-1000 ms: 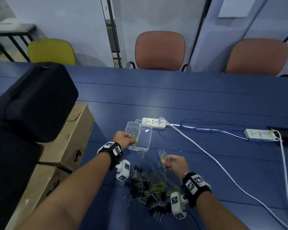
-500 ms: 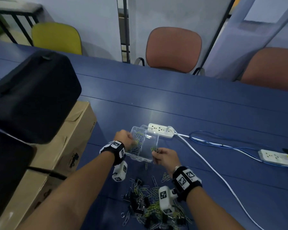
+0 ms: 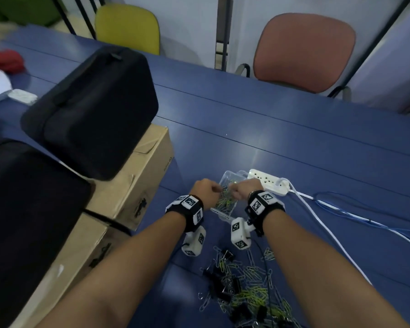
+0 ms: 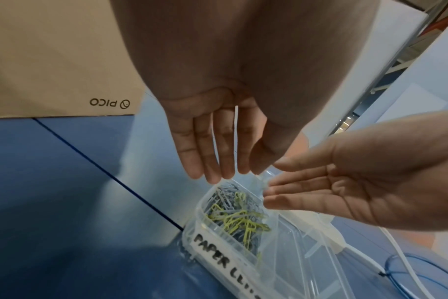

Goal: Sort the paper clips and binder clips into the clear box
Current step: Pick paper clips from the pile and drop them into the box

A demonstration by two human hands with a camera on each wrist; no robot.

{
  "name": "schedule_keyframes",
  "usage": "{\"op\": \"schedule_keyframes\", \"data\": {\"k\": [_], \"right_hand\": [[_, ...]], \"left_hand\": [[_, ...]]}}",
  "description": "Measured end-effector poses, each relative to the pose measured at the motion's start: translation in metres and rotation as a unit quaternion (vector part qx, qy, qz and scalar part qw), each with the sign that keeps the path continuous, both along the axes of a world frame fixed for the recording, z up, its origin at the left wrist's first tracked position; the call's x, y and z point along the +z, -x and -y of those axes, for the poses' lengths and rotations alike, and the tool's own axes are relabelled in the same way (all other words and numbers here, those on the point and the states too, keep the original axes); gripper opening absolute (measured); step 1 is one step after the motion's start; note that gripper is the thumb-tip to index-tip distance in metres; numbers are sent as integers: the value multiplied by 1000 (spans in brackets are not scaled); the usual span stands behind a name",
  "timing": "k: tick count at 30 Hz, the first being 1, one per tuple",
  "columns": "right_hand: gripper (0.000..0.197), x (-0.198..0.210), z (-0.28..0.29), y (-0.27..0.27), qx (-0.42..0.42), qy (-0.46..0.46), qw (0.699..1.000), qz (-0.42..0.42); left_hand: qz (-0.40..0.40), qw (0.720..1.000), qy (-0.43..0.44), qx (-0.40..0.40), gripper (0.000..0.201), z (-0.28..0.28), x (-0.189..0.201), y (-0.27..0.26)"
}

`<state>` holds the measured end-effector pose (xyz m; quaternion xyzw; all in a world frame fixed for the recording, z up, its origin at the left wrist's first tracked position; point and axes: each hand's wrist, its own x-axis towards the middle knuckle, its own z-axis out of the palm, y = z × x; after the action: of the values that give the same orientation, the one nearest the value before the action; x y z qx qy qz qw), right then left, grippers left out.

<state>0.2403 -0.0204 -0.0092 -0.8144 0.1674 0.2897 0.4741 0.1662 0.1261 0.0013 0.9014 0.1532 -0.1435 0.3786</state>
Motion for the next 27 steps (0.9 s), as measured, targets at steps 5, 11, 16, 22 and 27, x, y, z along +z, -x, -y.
{"op": "schedule_keyframes", "data": {"k": [5,11,16,22,27], "right_hand": [[26,16,7,3,13,-109,992,-55],[10,38,55,38,10,-142,990,-1],[19,29,123,74,50,-39,997,51],[53,-17,182,110,204,247,945,61],[75,-36,182,144,288,268,919,1]], "left_hand": [[21,1000,-9,14,16,-1,3,4],[79,996,0,-38,14,35,15,24],[37,980,-26,-195,17,80,8,52],[-65,944,-143,-290,21,125,-20,84],[-140,931,-209,-265,81,142,-41,95]]}}
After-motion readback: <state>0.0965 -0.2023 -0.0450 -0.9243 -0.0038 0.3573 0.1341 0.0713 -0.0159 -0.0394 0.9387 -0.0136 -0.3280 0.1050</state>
